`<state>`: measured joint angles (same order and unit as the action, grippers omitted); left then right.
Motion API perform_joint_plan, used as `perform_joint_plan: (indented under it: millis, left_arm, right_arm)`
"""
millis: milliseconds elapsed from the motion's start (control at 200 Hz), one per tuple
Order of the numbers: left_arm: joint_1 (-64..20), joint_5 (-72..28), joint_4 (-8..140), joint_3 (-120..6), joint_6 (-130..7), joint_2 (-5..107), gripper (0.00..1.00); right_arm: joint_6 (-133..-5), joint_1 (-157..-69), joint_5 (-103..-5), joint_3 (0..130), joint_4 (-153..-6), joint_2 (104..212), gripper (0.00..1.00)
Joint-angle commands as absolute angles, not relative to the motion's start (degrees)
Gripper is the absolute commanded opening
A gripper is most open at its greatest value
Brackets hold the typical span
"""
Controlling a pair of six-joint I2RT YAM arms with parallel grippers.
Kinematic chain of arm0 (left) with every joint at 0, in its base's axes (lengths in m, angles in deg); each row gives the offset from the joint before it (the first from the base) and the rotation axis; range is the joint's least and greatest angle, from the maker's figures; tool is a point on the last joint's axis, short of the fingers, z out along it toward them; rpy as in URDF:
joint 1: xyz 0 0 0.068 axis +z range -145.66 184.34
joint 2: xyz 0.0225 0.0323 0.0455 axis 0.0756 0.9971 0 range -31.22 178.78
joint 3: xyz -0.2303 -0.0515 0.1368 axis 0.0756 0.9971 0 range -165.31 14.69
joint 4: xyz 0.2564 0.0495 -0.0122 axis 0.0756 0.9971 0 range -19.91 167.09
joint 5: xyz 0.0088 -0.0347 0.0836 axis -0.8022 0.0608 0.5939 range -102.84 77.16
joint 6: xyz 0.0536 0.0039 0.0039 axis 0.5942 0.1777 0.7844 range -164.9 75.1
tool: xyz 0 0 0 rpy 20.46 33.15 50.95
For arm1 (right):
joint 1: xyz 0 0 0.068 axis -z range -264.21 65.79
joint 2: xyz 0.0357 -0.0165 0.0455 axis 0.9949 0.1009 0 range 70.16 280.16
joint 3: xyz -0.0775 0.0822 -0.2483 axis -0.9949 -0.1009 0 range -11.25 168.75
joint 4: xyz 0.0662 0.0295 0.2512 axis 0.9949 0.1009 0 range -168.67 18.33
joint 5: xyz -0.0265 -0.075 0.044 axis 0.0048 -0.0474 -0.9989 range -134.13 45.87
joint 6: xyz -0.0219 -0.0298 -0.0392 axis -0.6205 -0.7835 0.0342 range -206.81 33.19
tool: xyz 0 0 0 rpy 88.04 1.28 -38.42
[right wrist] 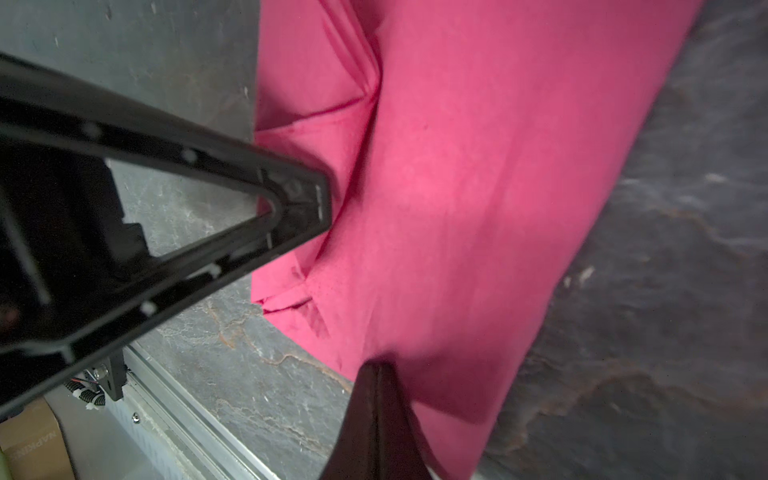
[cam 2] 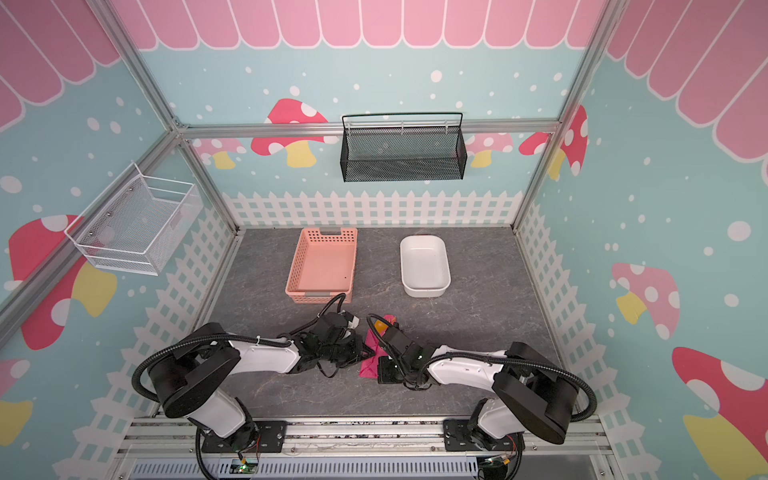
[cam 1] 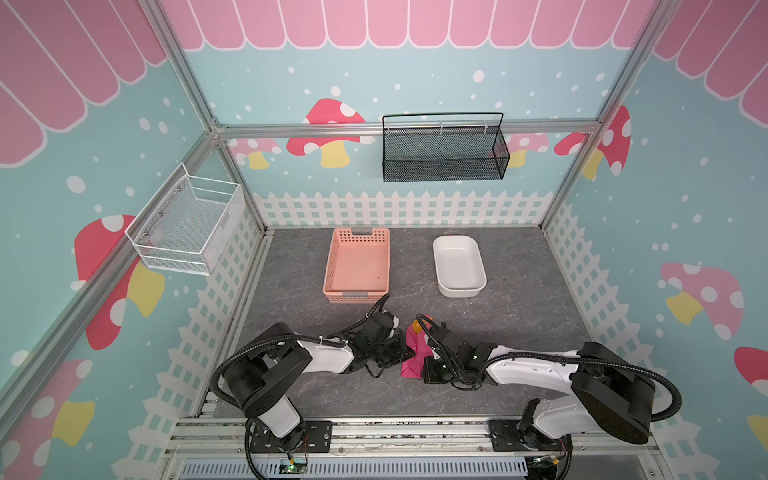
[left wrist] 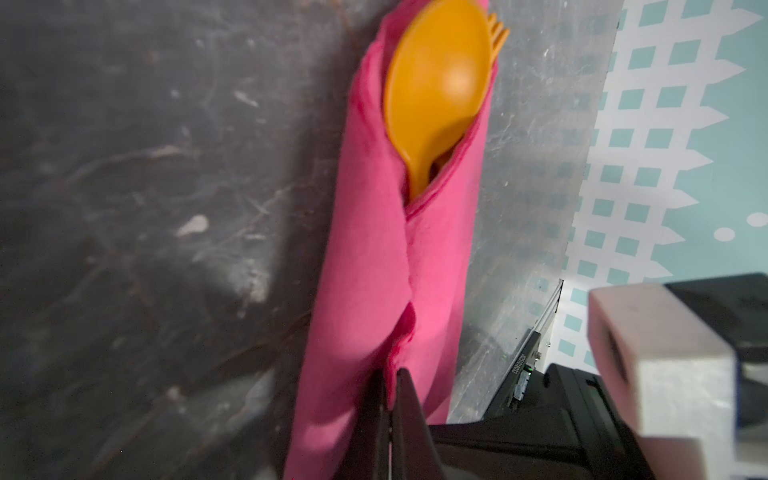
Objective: Place the utensils on the paper napkin and roll it up
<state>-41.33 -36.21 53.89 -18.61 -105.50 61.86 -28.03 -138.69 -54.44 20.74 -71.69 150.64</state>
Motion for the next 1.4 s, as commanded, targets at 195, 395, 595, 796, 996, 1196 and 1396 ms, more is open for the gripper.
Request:
perform_joint_plan:
  millis: [195, 395, 595, 796, 996, 1196, 1396]
  left_arm:
    - [-42.84, -40.29, 52.93, -23.93, -103.23, 62.14, 0.05]
    - [-44.35, -44.09, 49.59, -27.09, -104.32, 67.88, 0.05]
    - [-45.14, -45.9, 42.6, -27.74, -107.84, 73.46, 0.05]
    - [-45.32, -44.32, 43.23, -28.7, -107.48, 75.68, 0.04]
    - [-45.32, -40.95, 45.88, -29.78, -106.69, 76.99, 0.03]
    - [-45.32, -38.65, 45.85, -30.39, -107.07, 78.18, 0.03]
    - [-45.32, -36.27, 45.75, -30.83, -107.5, 78.9, 0.03]
  right_arm:
    - [-28.33, -138.97, -53.53, 19.42, -69.89, 152.04, 0.04]
    - [-28.45, -138.97, -53.23, 19.23, -69.88, 151.64, 0.03]
    - [-28.67, -138.97, -52.88, 18.74, -70.23, 150.53, 0.03]
    - [-28.8, -138.97, -52.77, 17.95, -70.5, 148.84, 0.03]
    - [-28.19, -138.88, -51.9, 17.16, -69.43, 144.39, 0.04]
    - [-25.71, -135.83, -51.76, 14.02, -68.22, 137.05, 0.05]
    - [-25.91, -130.64, -56.3, 10.51, -70.62, 132.83, 0.06]
